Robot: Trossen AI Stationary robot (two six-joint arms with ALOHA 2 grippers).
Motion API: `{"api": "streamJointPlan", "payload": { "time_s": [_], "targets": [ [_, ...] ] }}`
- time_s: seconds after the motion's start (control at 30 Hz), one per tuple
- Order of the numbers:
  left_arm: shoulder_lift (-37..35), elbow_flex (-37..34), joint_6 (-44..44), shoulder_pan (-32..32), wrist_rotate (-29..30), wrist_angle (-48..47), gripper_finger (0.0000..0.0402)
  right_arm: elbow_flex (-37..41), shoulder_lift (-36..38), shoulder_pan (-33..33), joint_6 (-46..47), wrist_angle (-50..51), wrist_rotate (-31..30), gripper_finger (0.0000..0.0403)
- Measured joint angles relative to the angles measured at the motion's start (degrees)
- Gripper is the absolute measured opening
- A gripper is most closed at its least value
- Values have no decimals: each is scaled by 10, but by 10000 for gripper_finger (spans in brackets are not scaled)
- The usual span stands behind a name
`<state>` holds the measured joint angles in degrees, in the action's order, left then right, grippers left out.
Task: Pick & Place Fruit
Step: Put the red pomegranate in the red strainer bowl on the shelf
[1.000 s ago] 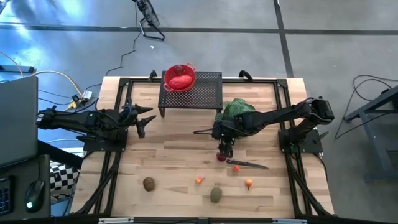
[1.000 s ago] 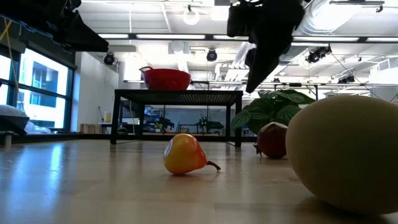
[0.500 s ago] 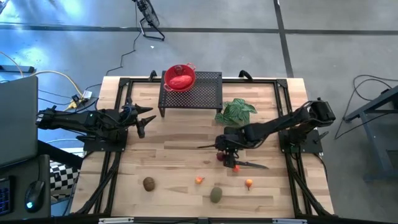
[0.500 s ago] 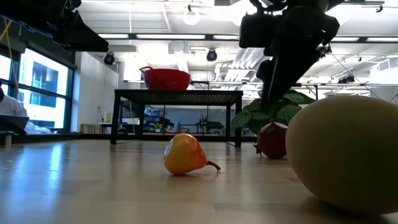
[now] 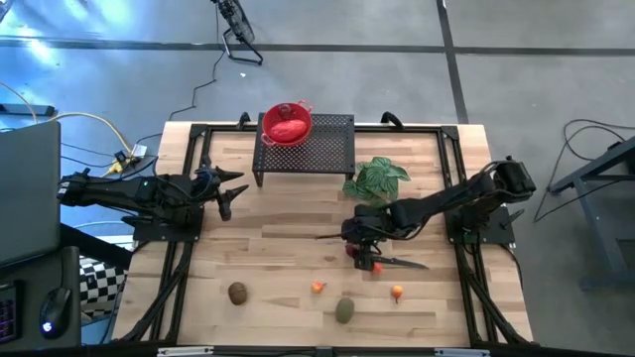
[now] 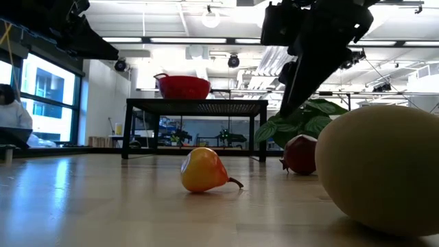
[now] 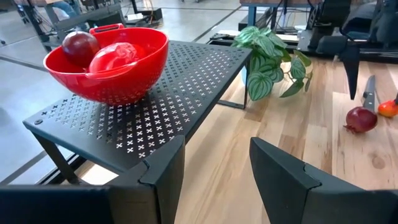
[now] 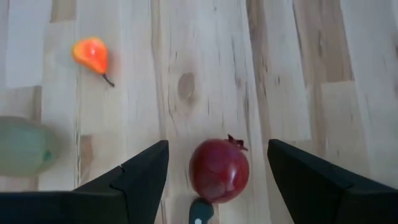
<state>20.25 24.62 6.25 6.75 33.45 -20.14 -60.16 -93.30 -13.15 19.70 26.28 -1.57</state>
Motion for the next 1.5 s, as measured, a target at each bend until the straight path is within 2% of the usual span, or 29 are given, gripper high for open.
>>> {"api": "streamJointPlan", "payload": {
  "time_s": [0.57, 0.87, 1.23, 1.5],
  "targets": [
    [0, 0, 0, 0, 0, -7, 175, 1, -94, 0, -4, -4, 3, 268],
    [0, 0, 0, 0, 0, -9, 175, 0, -98, 0, -4, 0, 4, 264],
    [0, 0, 0, 0, 0, -9, 175, 0, -98, 0, -4, 0, 2, 223],
    [0, 0, 1, 0, 0, -8, 175, 0, -98, 0, 0, 0, 0, 221]
  ]
}}
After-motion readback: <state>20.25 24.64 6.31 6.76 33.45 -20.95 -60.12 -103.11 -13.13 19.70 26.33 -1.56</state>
